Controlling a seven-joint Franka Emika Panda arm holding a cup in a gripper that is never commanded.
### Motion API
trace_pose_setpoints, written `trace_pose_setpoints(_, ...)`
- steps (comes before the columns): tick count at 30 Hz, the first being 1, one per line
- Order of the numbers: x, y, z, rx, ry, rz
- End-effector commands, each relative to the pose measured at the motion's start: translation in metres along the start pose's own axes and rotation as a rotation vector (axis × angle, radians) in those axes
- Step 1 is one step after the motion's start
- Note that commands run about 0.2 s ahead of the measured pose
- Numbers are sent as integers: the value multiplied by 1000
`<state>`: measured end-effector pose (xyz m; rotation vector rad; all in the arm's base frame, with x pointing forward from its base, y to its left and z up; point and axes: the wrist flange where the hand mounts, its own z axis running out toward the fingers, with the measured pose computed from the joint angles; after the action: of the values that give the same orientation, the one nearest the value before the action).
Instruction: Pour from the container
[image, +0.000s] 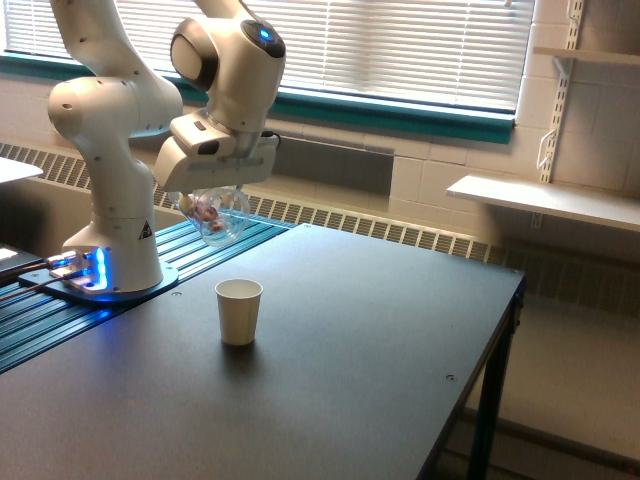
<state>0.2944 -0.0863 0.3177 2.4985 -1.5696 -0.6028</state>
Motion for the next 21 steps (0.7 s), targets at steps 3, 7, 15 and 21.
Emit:
trace_pose_setpoints(3,8,-7,-3,-11,-40,13)
trace_pose_setpoints(7,8,-10,-1,-40,-33,-4)
trace_pose_setpoints(15,11,-7,-1,-55,-19,17)
trace_pose_setpoints(21,3,-14,-1,-50,-15,-15)
